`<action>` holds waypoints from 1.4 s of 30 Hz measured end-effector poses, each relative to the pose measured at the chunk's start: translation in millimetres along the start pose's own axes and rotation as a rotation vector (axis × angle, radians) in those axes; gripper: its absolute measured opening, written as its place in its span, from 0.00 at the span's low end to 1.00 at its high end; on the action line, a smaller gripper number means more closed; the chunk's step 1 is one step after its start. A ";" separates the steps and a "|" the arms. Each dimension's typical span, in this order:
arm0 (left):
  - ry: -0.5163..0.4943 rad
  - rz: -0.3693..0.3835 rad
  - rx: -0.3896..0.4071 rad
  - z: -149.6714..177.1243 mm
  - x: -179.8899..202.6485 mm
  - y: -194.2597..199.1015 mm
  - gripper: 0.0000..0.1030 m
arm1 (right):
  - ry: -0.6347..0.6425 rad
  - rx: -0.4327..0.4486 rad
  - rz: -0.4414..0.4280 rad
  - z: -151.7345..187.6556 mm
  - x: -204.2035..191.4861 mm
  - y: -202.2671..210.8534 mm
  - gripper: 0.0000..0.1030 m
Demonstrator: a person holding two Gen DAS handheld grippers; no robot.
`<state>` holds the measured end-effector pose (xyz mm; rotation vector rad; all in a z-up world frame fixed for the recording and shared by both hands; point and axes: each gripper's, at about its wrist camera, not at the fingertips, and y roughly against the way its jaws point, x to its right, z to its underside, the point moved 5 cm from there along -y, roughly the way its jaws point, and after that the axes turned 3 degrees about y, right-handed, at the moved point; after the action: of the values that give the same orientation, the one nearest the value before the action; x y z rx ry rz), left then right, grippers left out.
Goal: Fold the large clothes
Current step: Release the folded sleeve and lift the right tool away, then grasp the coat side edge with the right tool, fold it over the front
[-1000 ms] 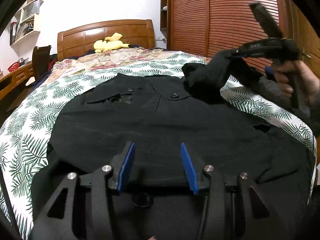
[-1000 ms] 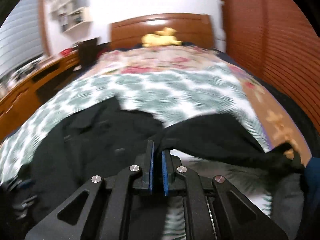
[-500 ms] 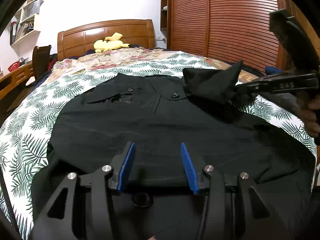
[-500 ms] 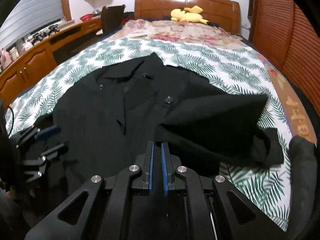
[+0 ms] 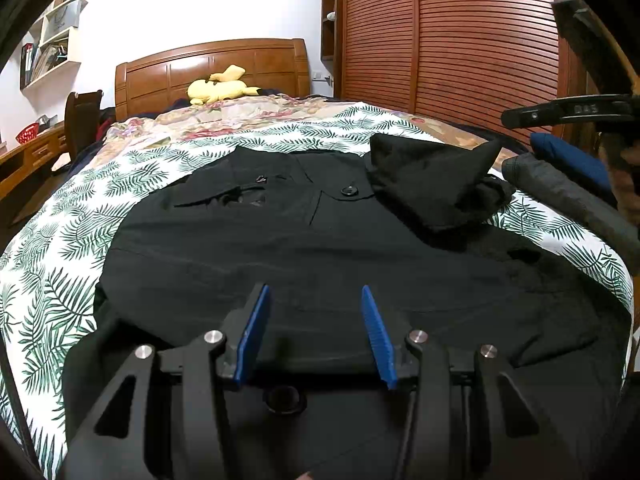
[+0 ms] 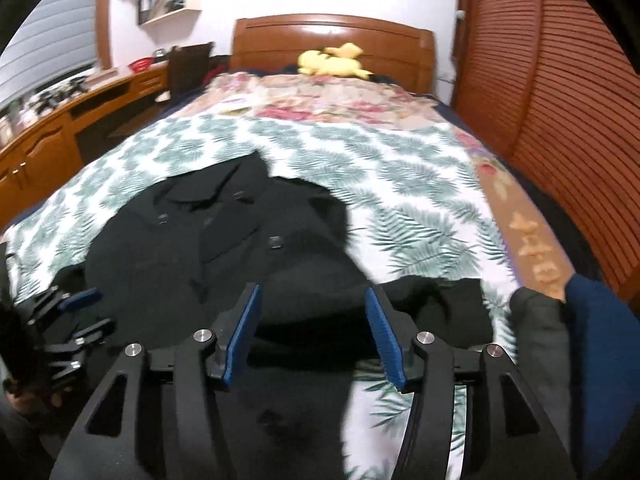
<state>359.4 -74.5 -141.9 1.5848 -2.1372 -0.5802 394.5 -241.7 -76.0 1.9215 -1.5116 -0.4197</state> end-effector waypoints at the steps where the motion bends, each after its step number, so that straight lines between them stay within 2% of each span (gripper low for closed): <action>1: 0.000 0.000 0.000 0.0 0.0 0.1 0.45 | -0.010 -0.006 0.021 0.7 8.8 -3.4 0.54; 10: -0.002 0.000 -0.002 -0.3 -0.1 0.2 0.45 | -0.113 -0.076 0.140 22.4 77.4 -39.0 0.54; 21: -0.004 0.005 -0.006 -0.2 0.8 0.6 0.45 | -0.240 -0.207 0.220 64.8 137.3 -92.0 0.54; 28: -0.004 0.007 -0.008 0.1 1.0 -0.1 0.45 | -0.338 -0.296 0.174 86.7 153.1 -124.4 0.57; 33: -0.005 0.008 -0.009 -0.7 1.0 -1.4 0.45 | -0.280 -0.311 0.206 86.5 143.7 -131.2 0.60; 34: -0.005 0.009 -0.009 -0.7 1.1 -1.3 0.45 | -0.253 -0.311 0.209 85.7 140.0 -131.3 0.58; 35: -0.006 0.010 -0.009 -0.4 1.4 -1.0 0.45 | -0.225 -0.310 0.195 85.0 135.2 -131.4 0.49; 36: -0.008 0.010 -0.008 -0.4 1.7 -0.5 0.45 | -0.201 -0.310 0.183 84.2 131.3 -131.7 0.33; 37: -0.009 0.011 -0.006 -0.4 2.1 0.0 0.45 | -0.181 -0.310 0.175 83.2 127.8 -131.7 0.30; 38: -0.010 0.012 -0.006 -0.3 2.3 0.4 0.45 | -0.158 -0.307 0.163 81.6 122.3 -127.8 0.19; 39: -0.011 0.011 -0.005 -0.3 2.5 0.8 0.45 | -0.145 -0.302 0.160 79.1 118.5 -125.6 0.14; 42: -0.011 0.012 -0.004 -0.3 3.5 2.9 0.45 | -0.090 -0.235 0.209 62.9 103.5 -104.1 0.10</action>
<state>356.3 -77.2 -139.7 1.5693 -2.1512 -0.5905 462.8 -345.1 -176.6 1.5653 -1.6238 -0.5679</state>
